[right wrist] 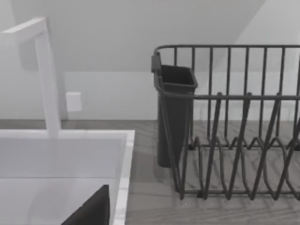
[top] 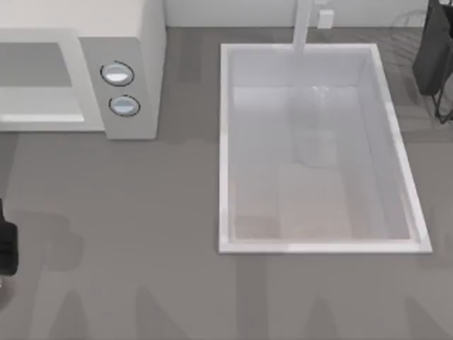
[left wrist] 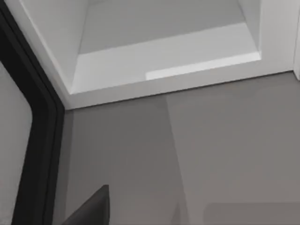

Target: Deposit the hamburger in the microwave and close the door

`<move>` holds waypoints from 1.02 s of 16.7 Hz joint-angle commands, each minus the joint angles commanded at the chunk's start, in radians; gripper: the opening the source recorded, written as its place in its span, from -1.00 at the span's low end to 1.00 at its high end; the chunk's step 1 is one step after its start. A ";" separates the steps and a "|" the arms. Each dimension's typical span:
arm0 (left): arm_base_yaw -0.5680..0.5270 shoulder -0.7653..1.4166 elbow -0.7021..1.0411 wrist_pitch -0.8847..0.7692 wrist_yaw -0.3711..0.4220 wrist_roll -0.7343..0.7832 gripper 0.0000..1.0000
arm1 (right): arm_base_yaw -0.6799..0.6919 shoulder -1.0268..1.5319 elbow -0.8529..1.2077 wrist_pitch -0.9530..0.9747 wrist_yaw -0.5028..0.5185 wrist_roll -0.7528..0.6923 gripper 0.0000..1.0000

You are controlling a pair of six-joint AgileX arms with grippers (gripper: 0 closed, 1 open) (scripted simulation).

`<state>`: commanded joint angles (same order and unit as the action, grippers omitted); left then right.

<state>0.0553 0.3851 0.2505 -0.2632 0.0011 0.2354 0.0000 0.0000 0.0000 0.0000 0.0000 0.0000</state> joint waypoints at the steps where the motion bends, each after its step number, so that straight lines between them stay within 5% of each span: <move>1: 0.011 0.093 0.049 -0.054 0.000 0.046 1.00 | 0.000 0.000 0.000 0.000 0.000 0.000 1.00; 10: 0.112 0.866 0.473 -0.530 0.001 0.449 1.00 | 0.000 0.000 0.000 0.000 0.000 0.000 1.00; 17: 0.150 1.123 0.641 -0.686 0.000 0.594 1.00 | 0.000 0.000 0.000 0.000 0.000 0.000 1.00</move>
<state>0.2052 1.5080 0.8915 -0.9494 0.0010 0.8298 0.0000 0.0000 0.0000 0.0000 0.0000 0.0000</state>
